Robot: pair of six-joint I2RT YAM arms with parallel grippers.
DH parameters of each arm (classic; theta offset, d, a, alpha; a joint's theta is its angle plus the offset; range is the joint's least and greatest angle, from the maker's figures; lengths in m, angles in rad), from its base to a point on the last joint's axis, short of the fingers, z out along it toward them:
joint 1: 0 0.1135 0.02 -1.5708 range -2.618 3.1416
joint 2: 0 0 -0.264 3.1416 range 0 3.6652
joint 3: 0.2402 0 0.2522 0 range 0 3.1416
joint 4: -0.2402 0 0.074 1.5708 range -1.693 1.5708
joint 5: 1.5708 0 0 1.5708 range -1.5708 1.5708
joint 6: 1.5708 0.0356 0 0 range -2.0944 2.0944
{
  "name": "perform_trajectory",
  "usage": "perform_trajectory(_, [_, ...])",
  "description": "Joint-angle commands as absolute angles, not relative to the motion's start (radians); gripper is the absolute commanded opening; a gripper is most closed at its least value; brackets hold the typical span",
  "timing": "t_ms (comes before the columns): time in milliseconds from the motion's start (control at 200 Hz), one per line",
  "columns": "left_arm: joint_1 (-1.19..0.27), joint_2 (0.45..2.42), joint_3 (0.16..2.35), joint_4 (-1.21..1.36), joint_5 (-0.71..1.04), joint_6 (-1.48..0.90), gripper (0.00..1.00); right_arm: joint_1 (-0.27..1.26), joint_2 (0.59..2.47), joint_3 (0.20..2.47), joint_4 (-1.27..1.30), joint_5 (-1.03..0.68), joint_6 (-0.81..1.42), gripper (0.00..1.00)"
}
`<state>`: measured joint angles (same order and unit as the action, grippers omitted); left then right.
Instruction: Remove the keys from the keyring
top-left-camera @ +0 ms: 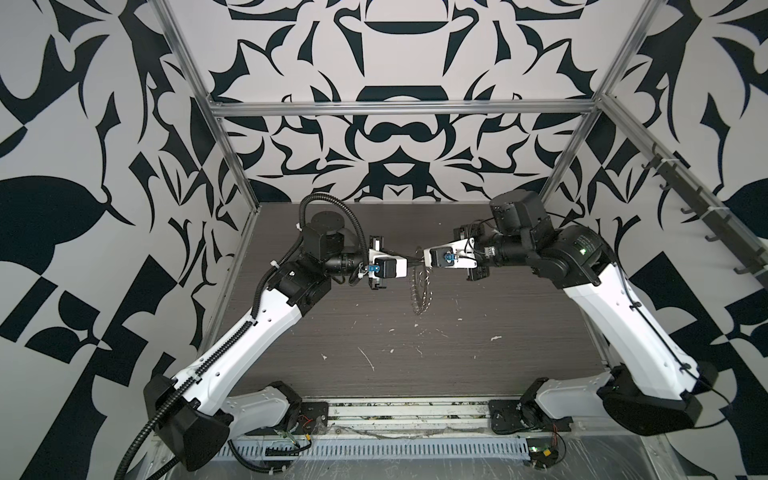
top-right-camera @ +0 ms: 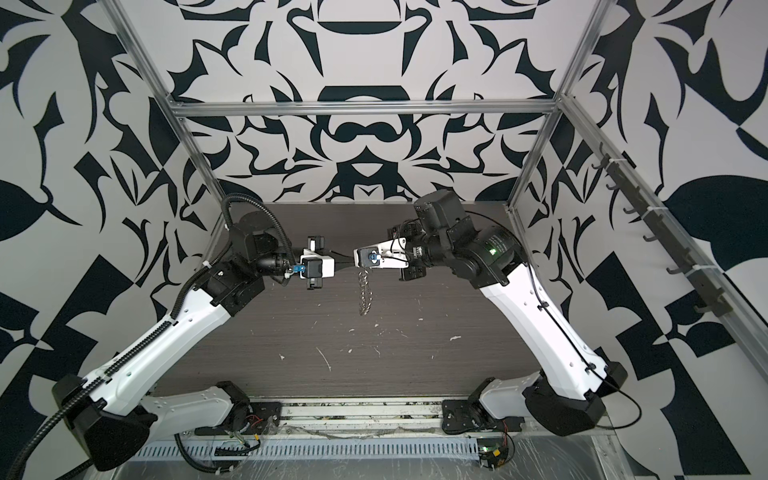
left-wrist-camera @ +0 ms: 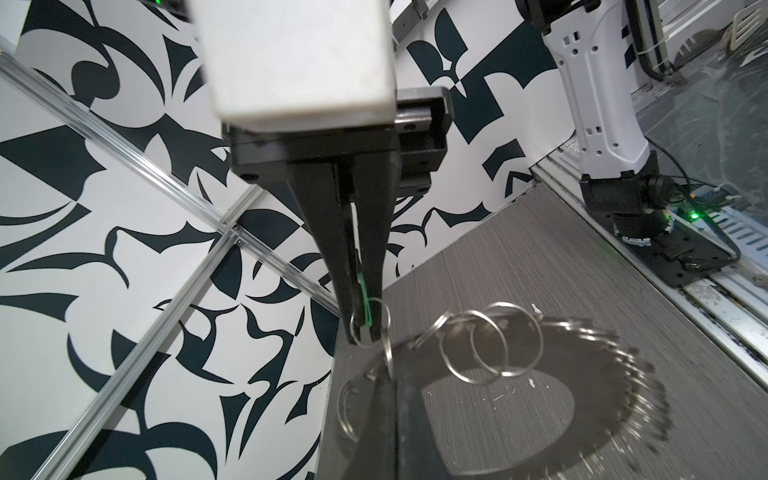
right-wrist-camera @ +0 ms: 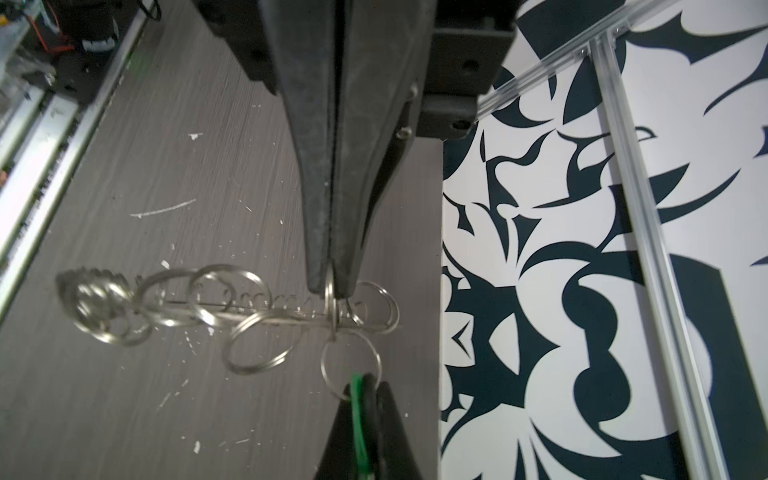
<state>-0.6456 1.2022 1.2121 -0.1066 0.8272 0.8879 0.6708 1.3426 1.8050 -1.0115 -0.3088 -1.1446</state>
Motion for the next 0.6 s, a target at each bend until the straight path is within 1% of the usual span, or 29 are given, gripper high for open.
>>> perform_trajectory(0, [-0.647,1.205,1.236,-0.201,0.948,0.967,0.0,0.657,1.323,1.843,-0.908,-0.191,-1.232,0.0])
perform_trajectory(180, [-0.647,1.207,1.21,-0.152,0.952,1.069,0.0,0.662,1.385,2.027,-1.016,-0.312,-1.135,0.0])
perform_trajectory(275, [-0.647,1.215,1.225,-0.169,0.947,1.11,0.0,0.678,1.416,2.095,-1.07,-0.305,-1.108,0.0])
perform_trajectory(595, [-0.649,1.231,1.262,-0.176,0.934,1.124,0.0,0.732,1.455,2.166,-1.105,-0.245,-1.052,0.0])
